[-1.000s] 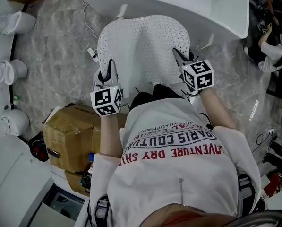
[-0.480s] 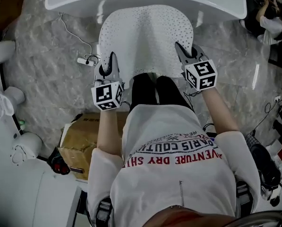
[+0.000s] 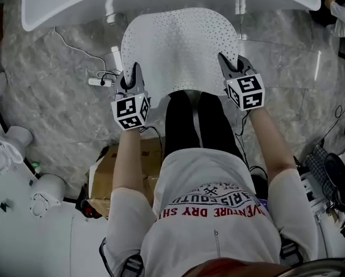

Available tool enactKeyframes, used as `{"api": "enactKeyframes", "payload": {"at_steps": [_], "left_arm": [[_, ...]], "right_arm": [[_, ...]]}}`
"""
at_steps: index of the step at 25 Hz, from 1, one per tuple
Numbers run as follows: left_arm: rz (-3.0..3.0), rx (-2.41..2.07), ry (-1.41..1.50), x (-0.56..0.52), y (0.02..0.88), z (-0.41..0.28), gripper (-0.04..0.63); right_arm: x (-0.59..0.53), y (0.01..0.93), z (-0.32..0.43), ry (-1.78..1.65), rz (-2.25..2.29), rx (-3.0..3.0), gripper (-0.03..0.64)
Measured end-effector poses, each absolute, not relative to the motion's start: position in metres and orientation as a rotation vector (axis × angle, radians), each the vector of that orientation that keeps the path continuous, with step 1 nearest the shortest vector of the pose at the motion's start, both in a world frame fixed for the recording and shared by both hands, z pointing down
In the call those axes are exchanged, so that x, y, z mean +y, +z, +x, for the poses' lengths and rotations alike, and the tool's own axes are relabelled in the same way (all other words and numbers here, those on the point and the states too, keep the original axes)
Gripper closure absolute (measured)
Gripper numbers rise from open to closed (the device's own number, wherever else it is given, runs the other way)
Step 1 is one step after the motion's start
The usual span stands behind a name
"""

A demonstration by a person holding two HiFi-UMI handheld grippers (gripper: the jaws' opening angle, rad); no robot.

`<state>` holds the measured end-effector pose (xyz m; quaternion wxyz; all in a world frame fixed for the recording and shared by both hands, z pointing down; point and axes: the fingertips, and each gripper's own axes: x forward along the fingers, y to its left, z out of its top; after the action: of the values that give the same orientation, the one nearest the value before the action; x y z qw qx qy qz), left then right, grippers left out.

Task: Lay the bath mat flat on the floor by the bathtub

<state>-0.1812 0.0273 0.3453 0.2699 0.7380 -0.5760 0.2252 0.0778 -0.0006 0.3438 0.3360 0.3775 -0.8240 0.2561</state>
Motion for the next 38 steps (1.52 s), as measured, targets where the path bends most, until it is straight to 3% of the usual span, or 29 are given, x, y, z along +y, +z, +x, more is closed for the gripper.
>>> {"api": "enactKeyframes", "payload": {"at_steps": [17, 31, 38], "left_arm": [[2.017, -1.409, 0.826, -0.026, 0.626, -0.175, 0.575], [1.995, -1.430, 0.867, -0.076, 0.785, -0.183, 0.575], [1.975, -1.495, 0.881, -0.093, 0.840, -0.222, 0.575]], "right_arm": [[-0.051, 0.629, 0.076, 0.715, 0.944, -2.038, 0.598], [-0.102, 0.790, 0.120, 0.703, 0.993, -1.974, 0.598], [-0.115, 0.849, 0.153, 0.660, 1.054, -1.925, 0.597]]}}
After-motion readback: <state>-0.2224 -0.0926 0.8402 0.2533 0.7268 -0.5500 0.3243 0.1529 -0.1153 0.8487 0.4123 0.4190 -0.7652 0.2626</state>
